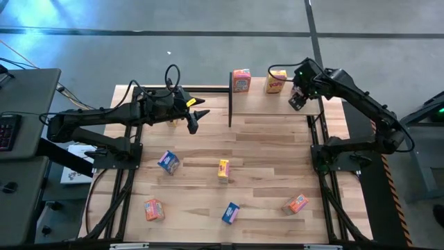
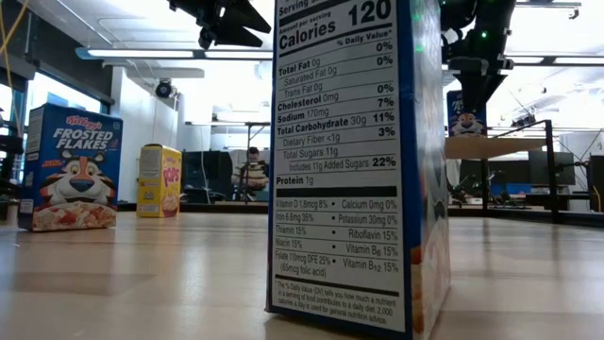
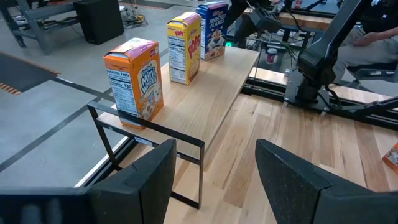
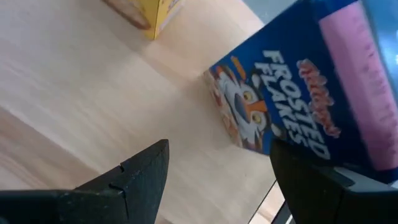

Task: Stack cereal on shelf
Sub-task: Put the top right blue cereal box on the shelf

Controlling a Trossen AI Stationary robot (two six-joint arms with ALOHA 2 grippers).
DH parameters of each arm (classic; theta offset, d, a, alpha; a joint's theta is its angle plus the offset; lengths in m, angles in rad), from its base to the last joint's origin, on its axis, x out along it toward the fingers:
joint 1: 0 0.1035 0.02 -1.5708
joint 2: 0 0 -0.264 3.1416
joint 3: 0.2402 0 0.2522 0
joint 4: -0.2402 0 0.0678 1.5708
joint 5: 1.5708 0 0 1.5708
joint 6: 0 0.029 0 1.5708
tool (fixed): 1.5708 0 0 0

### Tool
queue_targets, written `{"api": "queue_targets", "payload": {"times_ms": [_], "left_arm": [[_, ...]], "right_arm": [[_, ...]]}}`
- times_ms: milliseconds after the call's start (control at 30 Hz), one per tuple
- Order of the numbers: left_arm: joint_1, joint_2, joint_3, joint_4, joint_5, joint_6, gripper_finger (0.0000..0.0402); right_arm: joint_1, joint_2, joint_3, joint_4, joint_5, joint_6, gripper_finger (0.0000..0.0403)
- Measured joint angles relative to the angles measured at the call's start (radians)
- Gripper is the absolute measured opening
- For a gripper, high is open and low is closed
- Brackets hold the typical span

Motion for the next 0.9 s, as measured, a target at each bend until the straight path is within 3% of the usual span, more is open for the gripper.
{"api": "queue_targets", "payload": {"times_ms": [900], "left_arm": [[0.0,0.0,0.0,0.0,0.0,0.0,0.0211]], "right_arm": [[0.0,0.0,0.0,-0.013,0.127,-0.01,0.0271]]}}
